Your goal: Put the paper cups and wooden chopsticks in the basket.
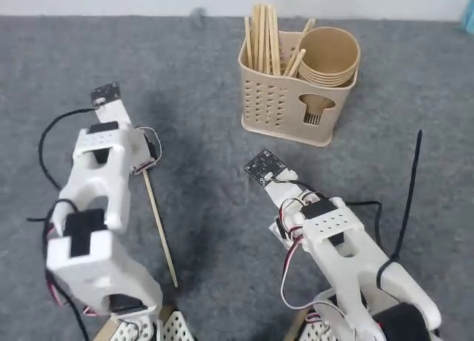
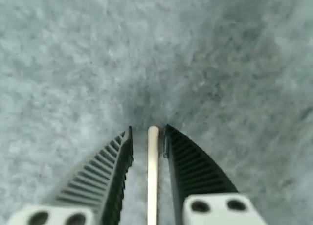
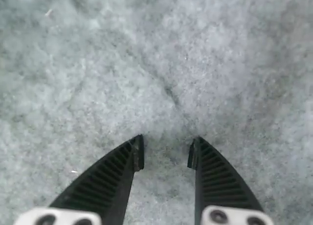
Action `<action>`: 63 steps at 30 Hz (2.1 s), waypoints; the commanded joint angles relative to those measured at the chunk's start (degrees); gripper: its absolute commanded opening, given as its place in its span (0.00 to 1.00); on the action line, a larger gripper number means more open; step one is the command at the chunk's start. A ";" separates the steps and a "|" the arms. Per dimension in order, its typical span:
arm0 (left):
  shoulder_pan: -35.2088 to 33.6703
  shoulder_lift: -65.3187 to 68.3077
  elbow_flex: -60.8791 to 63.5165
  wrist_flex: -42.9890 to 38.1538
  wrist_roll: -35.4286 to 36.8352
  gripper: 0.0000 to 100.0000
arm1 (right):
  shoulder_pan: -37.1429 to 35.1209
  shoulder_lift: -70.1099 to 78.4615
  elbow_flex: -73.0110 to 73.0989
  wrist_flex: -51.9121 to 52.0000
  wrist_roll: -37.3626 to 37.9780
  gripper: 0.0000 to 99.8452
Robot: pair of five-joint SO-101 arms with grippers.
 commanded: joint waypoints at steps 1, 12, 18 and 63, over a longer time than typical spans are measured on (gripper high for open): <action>0.26 1.49 -4.18 3.69 0.18 0.10 | 0.75 -2.24 -0.18 -1.10 0.18 0.16; 1.49 2.29 -5.93 8.62 0.09 0.01 | 0.92 -2.24 -0.18 -1.10 0.18 0.16; 1.41 -6.68 -10.24 17.05 0.09 0.01 | 1.01 -2.24 -0.18 -1.10 0.18 0.16; 24.00 -41.49 -14.02 -61.36 7.91 0.01 | 1.19 -2.24 -0.18 -1.27 0.18 0.16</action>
